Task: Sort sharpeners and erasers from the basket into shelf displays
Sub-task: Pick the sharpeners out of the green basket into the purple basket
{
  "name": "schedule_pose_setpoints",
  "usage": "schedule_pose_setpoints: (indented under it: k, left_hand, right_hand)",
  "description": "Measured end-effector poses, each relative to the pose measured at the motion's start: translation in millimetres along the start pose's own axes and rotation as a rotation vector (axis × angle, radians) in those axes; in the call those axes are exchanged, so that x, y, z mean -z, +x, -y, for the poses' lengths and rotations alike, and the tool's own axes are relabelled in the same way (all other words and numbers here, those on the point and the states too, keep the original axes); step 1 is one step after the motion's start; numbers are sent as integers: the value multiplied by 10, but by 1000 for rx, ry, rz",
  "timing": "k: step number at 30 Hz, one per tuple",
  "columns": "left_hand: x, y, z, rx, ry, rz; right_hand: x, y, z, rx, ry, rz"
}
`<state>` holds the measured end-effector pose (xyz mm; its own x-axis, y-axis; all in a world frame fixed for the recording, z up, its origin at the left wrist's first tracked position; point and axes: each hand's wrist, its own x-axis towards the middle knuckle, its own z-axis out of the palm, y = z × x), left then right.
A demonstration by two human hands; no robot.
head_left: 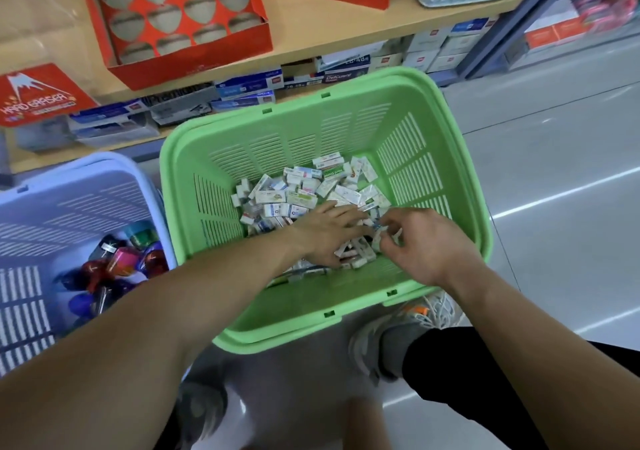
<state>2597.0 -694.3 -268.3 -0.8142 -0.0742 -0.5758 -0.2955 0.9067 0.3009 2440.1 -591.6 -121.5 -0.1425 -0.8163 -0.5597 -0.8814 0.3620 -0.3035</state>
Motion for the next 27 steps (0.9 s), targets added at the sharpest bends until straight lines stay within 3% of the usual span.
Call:
schedule_pose_setpoints:
  k: [8, 14, 21, 27]
  left_hand:
    - [126, 18, 258, -88, 149, -180]
    - [346, -119, 498, 31, -44, -136]
    - [473, -203, 431, 128, -91, -46]
    - [778, -802, 125, 239, -291, -250]
  right_hand:
    - [1, 12, 22, -25, 27, 23]
    - [-14, -4, 33, -22, 21, 23]
    - [-13, 3, 52, -46, 1, 44]
    - [73, -48, 177, -8, -174, 33]
